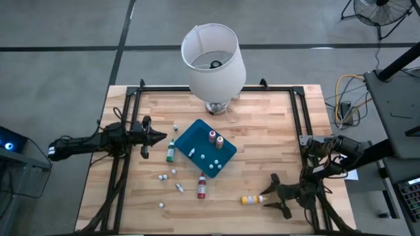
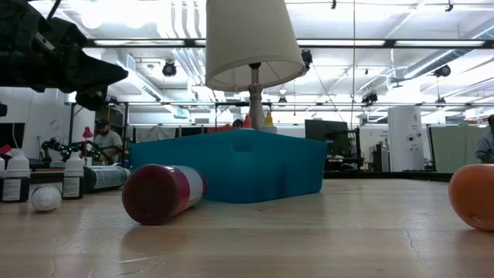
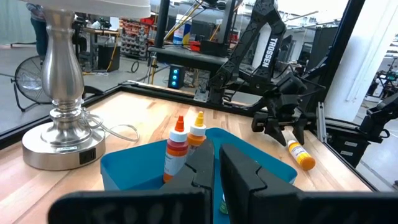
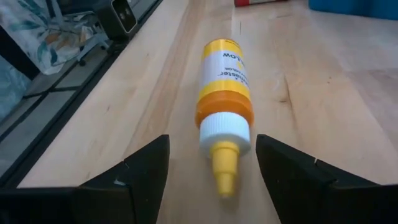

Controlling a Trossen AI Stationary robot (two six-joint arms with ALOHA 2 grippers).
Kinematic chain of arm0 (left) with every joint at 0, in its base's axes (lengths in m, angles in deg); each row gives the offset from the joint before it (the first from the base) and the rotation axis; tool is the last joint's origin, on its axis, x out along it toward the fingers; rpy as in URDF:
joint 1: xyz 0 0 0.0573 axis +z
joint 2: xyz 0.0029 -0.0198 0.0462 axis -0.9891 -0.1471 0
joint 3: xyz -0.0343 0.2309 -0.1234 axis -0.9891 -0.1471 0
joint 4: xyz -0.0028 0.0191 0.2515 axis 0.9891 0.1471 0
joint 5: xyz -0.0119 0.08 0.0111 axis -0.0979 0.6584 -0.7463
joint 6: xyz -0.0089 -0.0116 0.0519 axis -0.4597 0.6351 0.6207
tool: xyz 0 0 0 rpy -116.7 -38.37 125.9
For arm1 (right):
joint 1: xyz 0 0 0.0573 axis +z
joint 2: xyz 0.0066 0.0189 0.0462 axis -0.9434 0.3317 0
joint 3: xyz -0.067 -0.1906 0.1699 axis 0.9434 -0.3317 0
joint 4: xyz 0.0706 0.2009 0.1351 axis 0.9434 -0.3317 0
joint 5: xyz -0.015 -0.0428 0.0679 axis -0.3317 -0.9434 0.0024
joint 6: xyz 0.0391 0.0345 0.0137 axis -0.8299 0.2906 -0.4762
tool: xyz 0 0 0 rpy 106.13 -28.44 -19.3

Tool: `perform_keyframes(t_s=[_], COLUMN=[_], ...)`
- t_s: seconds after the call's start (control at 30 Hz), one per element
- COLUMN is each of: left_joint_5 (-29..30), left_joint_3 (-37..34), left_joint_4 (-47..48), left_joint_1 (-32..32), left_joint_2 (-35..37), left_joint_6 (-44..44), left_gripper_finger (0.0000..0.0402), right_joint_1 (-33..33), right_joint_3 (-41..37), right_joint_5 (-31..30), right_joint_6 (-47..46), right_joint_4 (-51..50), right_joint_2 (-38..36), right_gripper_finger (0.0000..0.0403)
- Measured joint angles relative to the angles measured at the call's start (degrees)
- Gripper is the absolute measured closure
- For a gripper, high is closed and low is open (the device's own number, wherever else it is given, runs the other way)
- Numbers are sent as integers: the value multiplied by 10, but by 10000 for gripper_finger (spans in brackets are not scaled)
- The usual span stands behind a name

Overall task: Pick & Place food coloring
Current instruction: Put the large yellow food coloring bottle into the blue container

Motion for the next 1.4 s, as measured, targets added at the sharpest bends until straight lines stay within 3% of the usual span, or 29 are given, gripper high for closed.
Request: perform_keyframes(t_s=[0.3,1.1,1.4], left_joint_5=[0,0,0], left_joint_3=[0,0,0], left_joint_4=[0,0,0], left_joint_1=[0,0,0], left_joint_2=[0,0,0], left_joint_6=[0,0,0], left_gripper_finger=[402,402,402], right_joint_1=[0,-1,-1], right_joint_3=[4,28,28], right_joint_5=[-30,-31,-36], right_joint_6=[1,3,-4], right_joint_4=[2,29,30], right_joint_2=[6,51,53], right_gripper_finger=[172,173,221])
